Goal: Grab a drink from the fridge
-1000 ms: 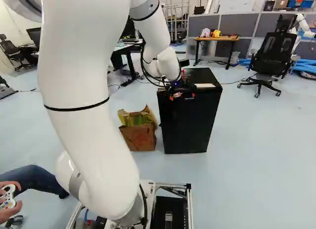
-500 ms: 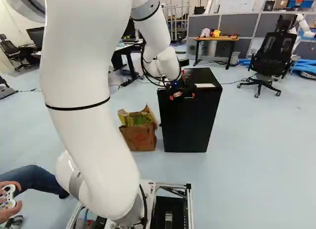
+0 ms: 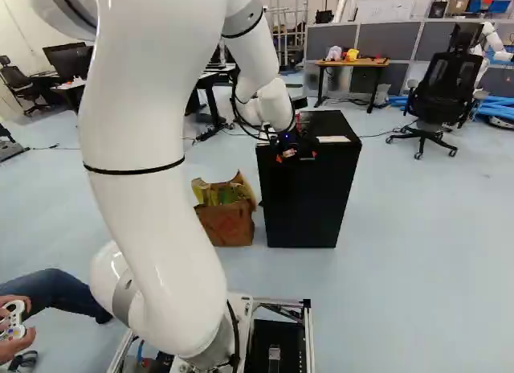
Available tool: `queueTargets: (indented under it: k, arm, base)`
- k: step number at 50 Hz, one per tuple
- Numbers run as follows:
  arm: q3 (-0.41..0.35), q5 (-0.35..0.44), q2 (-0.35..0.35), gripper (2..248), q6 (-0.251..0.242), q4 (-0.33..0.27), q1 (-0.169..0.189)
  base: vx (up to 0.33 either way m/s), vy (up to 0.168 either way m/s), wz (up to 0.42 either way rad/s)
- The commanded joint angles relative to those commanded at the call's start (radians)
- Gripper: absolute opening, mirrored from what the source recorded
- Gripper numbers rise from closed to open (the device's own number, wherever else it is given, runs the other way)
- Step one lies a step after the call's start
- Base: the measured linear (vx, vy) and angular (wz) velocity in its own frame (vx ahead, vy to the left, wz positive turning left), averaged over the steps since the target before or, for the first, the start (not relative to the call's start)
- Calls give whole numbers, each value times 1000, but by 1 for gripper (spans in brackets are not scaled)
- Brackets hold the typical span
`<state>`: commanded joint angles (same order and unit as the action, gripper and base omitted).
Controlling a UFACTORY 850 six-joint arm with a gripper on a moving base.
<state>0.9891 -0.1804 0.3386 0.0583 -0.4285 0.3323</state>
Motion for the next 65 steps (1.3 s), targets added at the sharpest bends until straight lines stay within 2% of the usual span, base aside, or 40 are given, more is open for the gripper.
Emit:
queueTargets:
  k: [65]
  arm:
    - [3,44,5,247,0,0,0]
  base:
    - [0,0,0]
